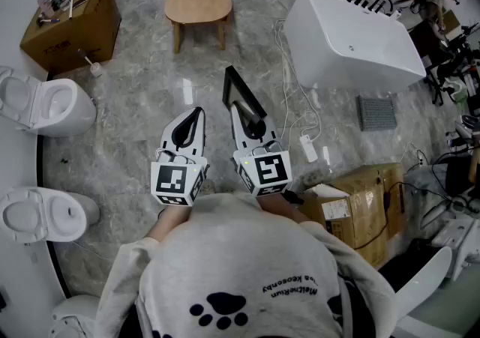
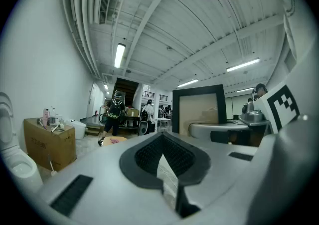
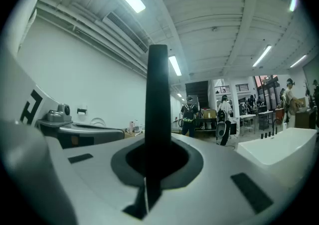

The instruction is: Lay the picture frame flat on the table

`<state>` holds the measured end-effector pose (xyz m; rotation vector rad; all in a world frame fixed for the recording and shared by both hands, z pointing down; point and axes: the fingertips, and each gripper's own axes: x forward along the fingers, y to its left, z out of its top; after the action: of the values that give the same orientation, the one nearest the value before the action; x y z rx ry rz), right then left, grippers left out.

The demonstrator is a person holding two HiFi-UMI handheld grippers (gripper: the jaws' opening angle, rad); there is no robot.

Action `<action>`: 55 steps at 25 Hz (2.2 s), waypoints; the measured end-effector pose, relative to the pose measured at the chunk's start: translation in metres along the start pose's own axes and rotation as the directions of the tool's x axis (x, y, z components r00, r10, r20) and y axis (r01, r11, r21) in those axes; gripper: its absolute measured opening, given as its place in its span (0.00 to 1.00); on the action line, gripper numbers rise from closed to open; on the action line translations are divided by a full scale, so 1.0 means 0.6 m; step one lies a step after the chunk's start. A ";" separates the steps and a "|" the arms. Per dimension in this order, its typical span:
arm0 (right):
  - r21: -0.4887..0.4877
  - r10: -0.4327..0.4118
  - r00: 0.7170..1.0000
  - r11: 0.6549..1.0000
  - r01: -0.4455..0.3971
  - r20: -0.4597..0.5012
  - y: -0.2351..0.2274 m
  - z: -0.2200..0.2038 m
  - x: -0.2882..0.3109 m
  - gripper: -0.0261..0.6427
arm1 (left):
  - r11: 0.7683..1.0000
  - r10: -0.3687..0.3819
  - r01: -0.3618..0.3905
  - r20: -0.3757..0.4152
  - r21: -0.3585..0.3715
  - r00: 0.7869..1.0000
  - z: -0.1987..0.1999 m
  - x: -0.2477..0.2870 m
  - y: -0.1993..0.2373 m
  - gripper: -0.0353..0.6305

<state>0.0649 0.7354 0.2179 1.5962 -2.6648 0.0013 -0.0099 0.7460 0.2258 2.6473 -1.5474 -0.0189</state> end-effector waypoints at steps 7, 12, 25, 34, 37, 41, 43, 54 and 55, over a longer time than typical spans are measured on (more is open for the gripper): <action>-0.002 -0.016 1.000 1.000 0.016 0.005 0.004 -0.004 0.015 0.07 | 1.000 -0.017 0.017 -0.001 0.004 1.000 -0.004 0.007 0.015 0.07; 0.034 -0.064 0.998 0.997 0.063 0.028 0.005 -0.009 0.016 0.07 | 0.999 -0.039 0.039 -0.007 0.006 0.999 -0.011 0.005 0.025 0.07; 0.077 -0.070 0.997 0.994 0.071 -0.017 -0.013 -0.045 0.044 0.07 | 0.997 -0.054 0.053 -0.020 -0.047 0.998 -0.037 0.030 0.050 0.07; 0.073 -0.010 1.000 0.997 0.011 -0.016 -0.060 -0.042 0.144 0.07 | 0.999 -0.012 0.011 -0.009 -0.043 1.000 -0.027 0.123 0.098 0.07; 0.066 0.016 1.000 0.998 -0.015 -0.016 -0.090 -0.038 0.184 0.07 | 0.999 0.012 -0.012 -0.004 -0.045 1.000 -0.021 0.168 0.114 0.07; 0.058 0.055 0.998 0.997 -0.054 -0.016 -0.141 -0.030 0.233 0.07 | 0.998 0.049 -0.049 -0.005 -0.050 0.999 -0.014 0.234 0.124 0.07; 0.057 0.076 0.997 0.996 -0.075 -0.020 -0.167 -0.028 0.256 0.07 | 0.996 0.067 -0.068 -0.002 -0.050 0.998 -0.008 0.267 0.127 0.07; 0.058 0.161 0.987 0.985 -0.159 -0.014 -0.279 -0.032 0.347 0.07 | 0.989 0.145 -0.144 0.021 -0.043 0.989 0.000 0.399 0.134 0.07; 0.060 0.163 0.987 0.985 -0.162 -0.013 -0.282 -0.034 0.350 0.07 | 0.988 0.146 -0.146 0.020 -0.041 0.989 -0.002 0.404 0.135 0.07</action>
<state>0.1157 0.4705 0.2420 1.3807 -2.7978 0.0984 0.0388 0.4958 0.2391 2.5057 -1.7251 -0.0708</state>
